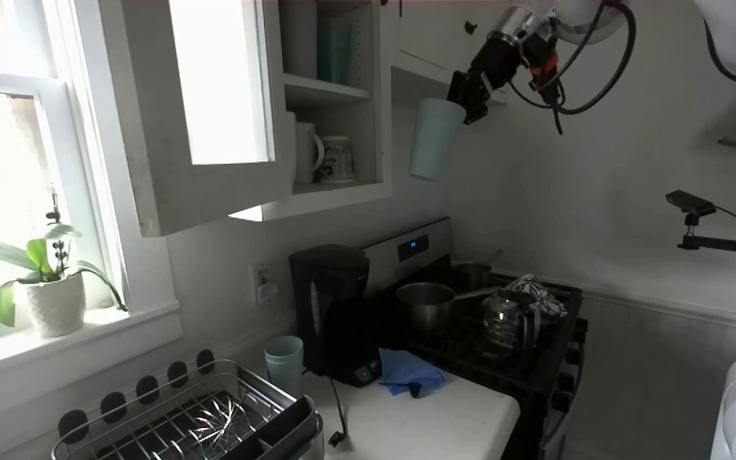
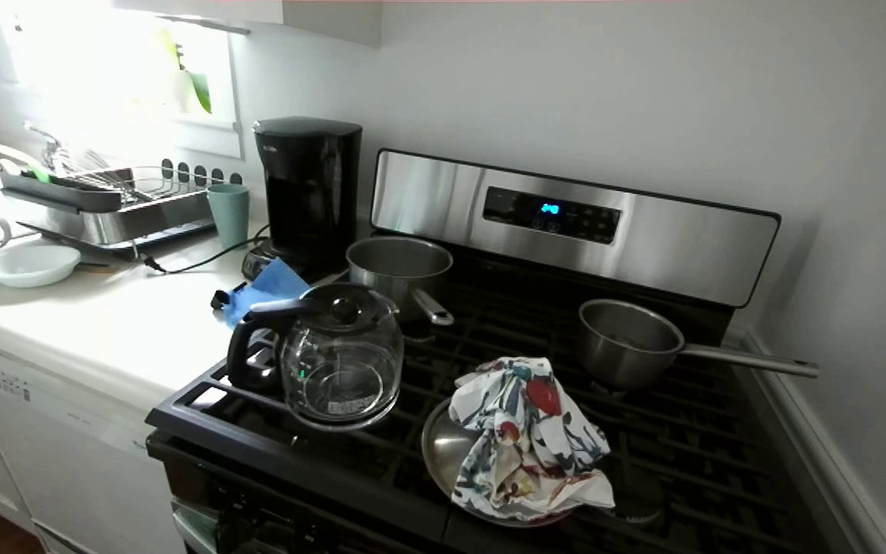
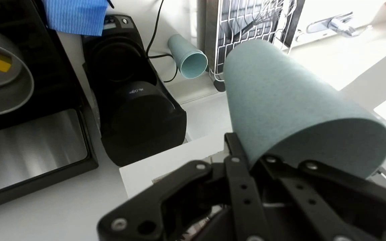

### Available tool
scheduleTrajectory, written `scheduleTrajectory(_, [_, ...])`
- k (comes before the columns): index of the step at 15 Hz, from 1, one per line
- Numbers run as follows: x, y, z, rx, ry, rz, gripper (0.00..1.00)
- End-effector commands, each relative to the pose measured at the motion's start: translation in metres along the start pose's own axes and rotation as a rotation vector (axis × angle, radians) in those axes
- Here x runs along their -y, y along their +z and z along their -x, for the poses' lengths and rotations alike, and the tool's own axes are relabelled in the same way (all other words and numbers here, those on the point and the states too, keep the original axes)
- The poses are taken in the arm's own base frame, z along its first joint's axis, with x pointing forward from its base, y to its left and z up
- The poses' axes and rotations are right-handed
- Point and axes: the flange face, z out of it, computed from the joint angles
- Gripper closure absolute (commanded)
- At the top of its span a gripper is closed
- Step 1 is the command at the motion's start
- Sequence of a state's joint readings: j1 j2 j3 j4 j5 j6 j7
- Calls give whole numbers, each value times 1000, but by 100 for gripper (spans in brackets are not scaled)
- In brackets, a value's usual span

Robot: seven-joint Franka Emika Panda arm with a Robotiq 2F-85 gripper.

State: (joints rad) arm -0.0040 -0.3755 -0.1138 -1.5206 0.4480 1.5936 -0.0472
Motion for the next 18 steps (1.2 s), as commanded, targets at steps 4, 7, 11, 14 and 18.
scheduleTrajectory(4, [-8, -3, 6, 5, -19, 25, 94])
scheduleTrajectory(7, [-8, -5, 6, 3, -21, 26, 94])
scheduleTrajectory(11, [-8, -5, 6, 4, -22, 27, 94])
scheduleTrajectory(14, [-10, 7, 13, 25, -7, 63, 99])
scheduleTrajectory(18, [-10, 51, 28, 81, -2, 141, 99])
